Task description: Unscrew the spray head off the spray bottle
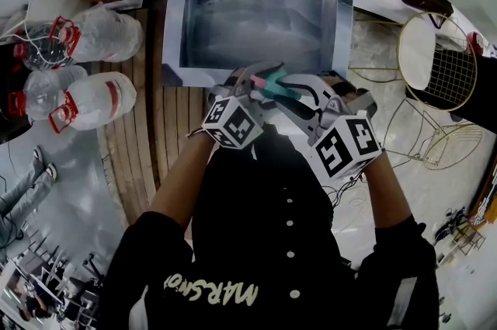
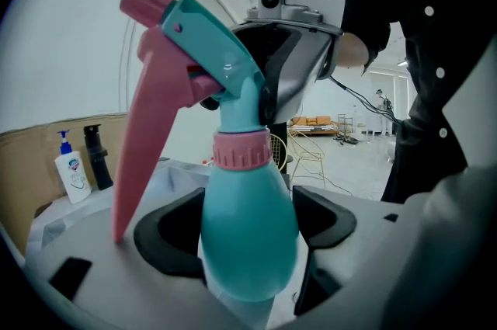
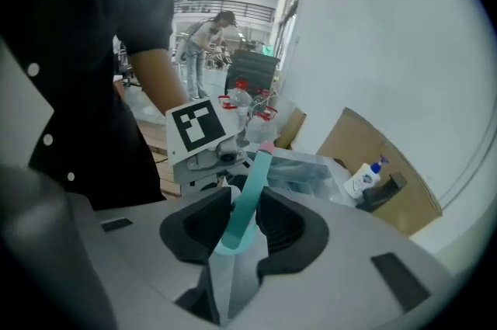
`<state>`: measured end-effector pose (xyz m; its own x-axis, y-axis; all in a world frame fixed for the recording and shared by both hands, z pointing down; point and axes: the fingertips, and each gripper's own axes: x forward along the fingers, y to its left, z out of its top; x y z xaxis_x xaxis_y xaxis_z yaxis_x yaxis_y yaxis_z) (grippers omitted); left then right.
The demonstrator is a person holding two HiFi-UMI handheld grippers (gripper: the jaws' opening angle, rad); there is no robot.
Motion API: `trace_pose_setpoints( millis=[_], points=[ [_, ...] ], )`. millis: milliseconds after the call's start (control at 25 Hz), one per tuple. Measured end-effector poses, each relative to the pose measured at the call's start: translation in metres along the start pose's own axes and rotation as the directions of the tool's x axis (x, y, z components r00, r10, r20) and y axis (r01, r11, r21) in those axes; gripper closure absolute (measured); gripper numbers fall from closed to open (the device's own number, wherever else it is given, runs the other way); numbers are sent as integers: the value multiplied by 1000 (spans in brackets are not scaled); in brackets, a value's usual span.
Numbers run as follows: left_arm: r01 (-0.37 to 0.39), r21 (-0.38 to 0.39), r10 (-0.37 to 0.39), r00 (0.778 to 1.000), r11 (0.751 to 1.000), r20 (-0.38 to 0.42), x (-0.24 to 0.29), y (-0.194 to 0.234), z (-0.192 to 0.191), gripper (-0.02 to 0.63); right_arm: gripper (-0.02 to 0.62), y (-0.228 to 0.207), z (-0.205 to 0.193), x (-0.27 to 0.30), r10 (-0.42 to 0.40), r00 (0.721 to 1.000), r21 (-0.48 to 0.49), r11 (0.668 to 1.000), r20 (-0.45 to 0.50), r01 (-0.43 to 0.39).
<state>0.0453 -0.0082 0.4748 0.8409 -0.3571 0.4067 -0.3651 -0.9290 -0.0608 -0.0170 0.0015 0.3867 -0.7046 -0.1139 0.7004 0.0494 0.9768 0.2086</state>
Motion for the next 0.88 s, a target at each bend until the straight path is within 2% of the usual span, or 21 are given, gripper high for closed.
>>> trace_pose_setpoints(
  millis=[160, 280, 480, 600, 720, 880],
  points=[
    [38, 15, -38, 999, 999, -2, 2, -2, 1, 236, 468, 3, -2, -3, 87, 993, -87, 993, 75, -81],
    [55, 24, -55, 998, 998, -4, 3, -2, 0, 236, 474, 5, -3, -4, 166, 978, -136, 980, 129, -149],
    [85, 40, -85, 996, 996, -2, 7, -2, 2, 236, 472, 7, -8, -10, 300, 938, -305, 922, 175, -238],
    [103, 42, -103, 995, 994, 2, 7, -2, 3, 236, 471, 6, -9, -11, 353, 921, -367, 889, 167, -275],
    [119, 36, -119, 993, 992, 11, 6, -1, 2, 236, 471, 5, -8, -9, 385, 904, -365, 881, 184, -301],
    [128, 28, -129, 992, 991, 16, 6, 1, 1, 236, 472, 0, -7, -7, 375, 898, -311, 903, 230, -297]
  ],
)
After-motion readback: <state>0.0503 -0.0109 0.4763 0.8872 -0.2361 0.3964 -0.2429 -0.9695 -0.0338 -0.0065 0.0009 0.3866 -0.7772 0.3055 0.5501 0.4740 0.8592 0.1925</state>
